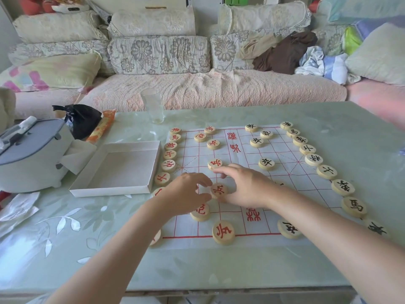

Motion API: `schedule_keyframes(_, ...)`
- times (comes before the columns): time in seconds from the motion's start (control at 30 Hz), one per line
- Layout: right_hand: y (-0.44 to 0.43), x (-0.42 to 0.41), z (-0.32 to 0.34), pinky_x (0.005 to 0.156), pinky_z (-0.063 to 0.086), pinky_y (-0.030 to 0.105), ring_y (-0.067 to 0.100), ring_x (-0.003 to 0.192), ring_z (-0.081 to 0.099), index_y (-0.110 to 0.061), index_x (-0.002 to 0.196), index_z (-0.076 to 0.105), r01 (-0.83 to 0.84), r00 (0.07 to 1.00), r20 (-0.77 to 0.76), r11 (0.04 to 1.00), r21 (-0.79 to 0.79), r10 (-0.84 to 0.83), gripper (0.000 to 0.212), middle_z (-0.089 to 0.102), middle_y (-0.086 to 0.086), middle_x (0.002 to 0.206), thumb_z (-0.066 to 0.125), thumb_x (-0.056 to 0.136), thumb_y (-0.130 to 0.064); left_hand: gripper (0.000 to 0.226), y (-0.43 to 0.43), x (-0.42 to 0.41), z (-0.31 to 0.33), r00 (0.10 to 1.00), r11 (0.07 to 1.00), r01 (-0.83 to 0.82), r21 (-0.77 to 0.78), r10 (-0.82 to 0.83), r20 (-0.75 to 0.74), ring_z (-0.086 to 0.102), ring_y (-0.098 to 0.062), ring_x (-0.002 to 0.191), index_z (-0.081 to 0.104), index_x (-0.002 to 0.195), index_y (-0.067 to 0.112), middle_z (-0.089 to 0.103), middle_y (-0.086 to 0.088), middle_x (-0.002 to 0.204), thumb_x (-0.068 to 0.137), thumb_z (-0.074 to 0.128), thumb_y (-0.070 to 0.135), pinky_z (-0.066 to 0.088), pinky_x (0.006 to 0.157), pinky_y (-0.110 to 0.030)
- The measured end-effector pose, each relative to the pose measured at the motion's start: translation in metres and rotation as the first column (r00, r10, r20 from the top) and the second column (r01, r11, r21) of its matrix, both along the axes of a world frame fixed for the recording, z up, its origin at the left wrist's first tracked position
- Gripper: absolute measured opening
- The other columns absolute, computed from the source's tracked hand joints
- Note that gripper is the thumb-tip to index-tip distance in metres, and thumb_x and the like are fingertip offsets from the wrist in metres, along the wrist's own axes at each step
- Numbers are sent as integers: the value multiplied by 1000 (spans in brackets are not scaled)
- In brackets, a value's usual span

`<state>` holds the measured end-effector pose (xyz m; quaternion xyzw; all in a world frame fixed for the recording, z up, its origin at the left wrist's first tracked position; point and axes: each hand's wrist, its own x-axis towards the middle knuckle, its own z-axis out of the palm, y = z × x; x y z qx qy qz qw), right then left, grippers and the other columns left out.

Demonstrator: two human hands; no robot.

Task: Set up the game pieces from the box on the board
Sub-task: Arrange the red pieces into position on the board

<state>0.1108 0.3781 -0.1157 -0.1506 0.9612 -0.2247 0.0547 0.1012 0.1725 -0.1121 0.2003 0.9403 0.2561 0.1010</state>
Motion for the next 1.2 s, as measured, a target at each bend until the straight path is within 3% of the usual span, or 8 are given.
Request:
schedule_keyframes(0.1, -1, -1, -3, 97, 45, 33, 8, 115, 55, -44, 143, 40, -23, 1000, -12, 999, -36, 22, 68, 54, -26, 122, 66, 82, -57, 31, 4, -5, -2, 1000, 1000, 15, 19, -15, 17, 56, -5, 97, 59, 111, 39, 61, 19, 109, 82, 68, 33, 45, 81, -20)
schedule_keyframes(0.27, -2, -1, -3, 93, 47, 32, 8, 108, 57, -41, 142, 42, 14, 1000, -22, 1000, 6, -14, 74, 53, -20, 119, 67, 77, -65, 45, 9, -10, -3, 1000, 1000, 26, 16, -26, 7, 56, -5, 98, 55, 119, 35, 60, 18, 110, 78, 73, 35, 45, 80, -20)
schedule_keyframes(0.37, 0, -2, -5, 99, 45, 33, 8, 118, 53, -42, 143, 41, -16, 1000, -17, 999, -40, 15, 71, 51, -23, 129, 69, 79, -52, 45, 9, -10, -3, 1000, 1000, 16, -7, -16, -24, 54, -6, 96, 56, 120, 33, 59, 17, 110, 78, 74, 35, 44, 79, -20)
schedule_keyframes(0.43, 0, -3, -5, 100, 45, 33, 10, 117, 55, -42, 143, 41, -23, 1000, -19, 998, -55, 22, 70, 55, -24, 124, 69, 79, -44, 42, 9, -10, -3, 1000, 1000, 13, 2, -13, -20, 56, -6, 95, 58, 117, 33, 60, 18, 107, 79, 73, 36, 45, 78, -19)
schedule_keyframes(0.53, 0, -3, -5, 97, 47, 34, 9, 112, 57, -43, 142, 43, -2, 1000, -22, 999, -53, 1, 69, 59, -22, 117, 69, 77, -48, 37, 12, -8, -4, 1000, 999, 2, 41, -2, -16, 56, -4, 93, 62, 114, 34, 60, 20, 102, 79, 73, 37, 41, 71, -11)
schedule_keyframes(0.77, -2, -1, -6, 93, 48, 32, 8, 108, 58, -42, 134, 51, -4, 999, -37, 998, -55, 2, 59, 59, -21, 115, 69, 78, -49, 37, 14, -10, -9, 1000, 999, -16, 44, 17, -17, 57, -2, 91, 62, 113, 35, 61, 21, 102, 78, 74, 34, 39, 68, -11)
schedule_keyframes(1.03, -3, 3, 2, 98, 46, 33, 7, 120, 52, -40, 142, 43, -3, 999, -38, 1000, -2, 2, 66, 47, -20, 134, 64, 82, -58, 38, 2, -5, 2, 997, 1000, -6, -5, 6, -83, 54, -6, 96, 56, 123, 33, 58, 16, 111, 86, 66, 33, 45, 82, -21)
schedule_keyframes(1.2, -20, 13, 14, 94, 46, 28, 3, 113, 54, -46, 138, 46, -109, 993, -41, 994, 21, 109, 58, 55, -26, 128, 66, 84, -35, 37, -27, 12, 13, 987, 992, -24, -126, 4, -160, 49, -4, 90, 58, 116, 35, 55, 18, 103, 82, 68, 45, 38, 76, -19)
